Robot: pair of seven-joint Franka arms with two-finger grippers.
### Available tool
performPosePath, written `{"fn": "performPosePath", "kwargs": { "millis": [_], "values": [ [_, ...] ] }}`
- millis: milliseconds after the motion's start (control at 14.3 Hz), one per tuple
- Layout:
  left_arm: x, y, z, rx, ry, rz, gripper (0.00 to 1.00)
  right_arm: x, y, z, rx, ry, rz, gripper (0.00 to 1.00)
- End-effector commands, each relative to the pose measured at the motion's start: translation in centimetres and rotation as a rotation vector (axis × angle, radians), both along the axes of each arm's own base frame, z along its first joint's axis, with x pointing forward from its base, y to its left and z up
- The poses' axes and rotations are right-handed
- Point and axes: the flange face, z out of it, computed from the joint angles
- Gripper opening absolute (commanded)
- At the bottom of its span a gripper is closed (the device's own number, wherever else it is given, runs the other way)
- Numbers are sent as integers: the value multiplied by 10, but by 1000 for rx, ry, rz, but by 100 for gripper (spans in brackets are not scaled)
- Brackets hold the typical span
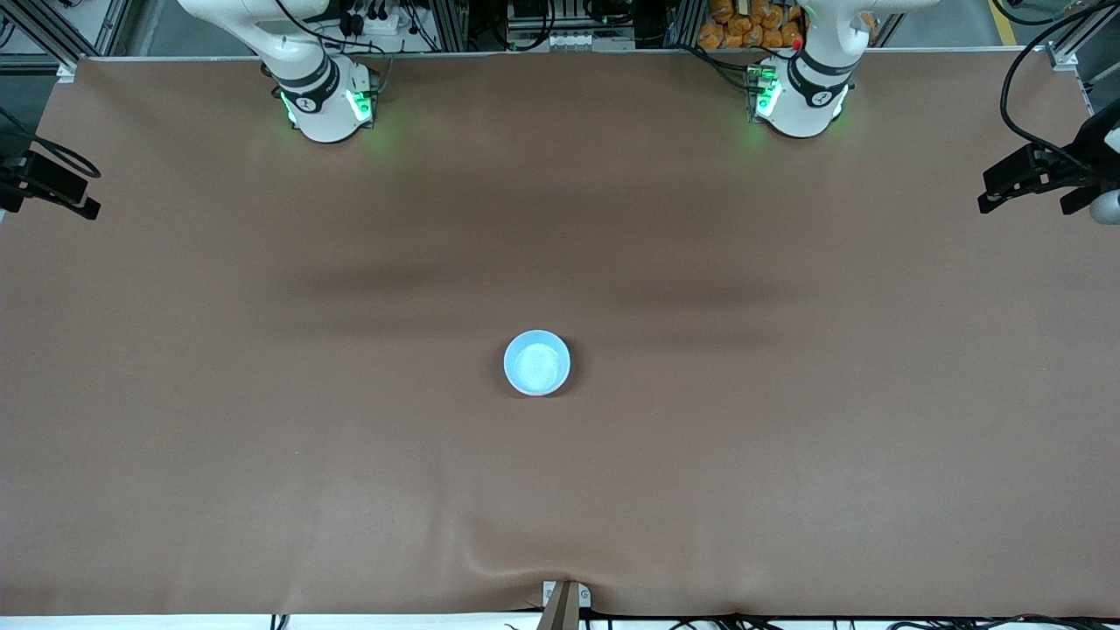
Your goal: Stack pink and blue bowls on white bowl
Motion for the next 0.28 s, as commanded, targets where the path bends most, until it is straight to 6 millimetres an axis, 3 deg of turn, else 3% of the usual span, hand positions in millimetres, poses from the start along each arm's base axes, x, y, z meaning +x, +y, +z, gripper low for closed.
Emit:
{"fn": "performPosePath", "kwargs": {
  "millis": [0, 209],
  "values": [
    [0, 1, 3, -15, -9, 10, 100, -3, -1, 6, -23, 4, -5, 100],
    [0, 1, 2, -15, -5, 15, 100, -3, -1, 6, -22, 3, -3, 100]
  ]
}}
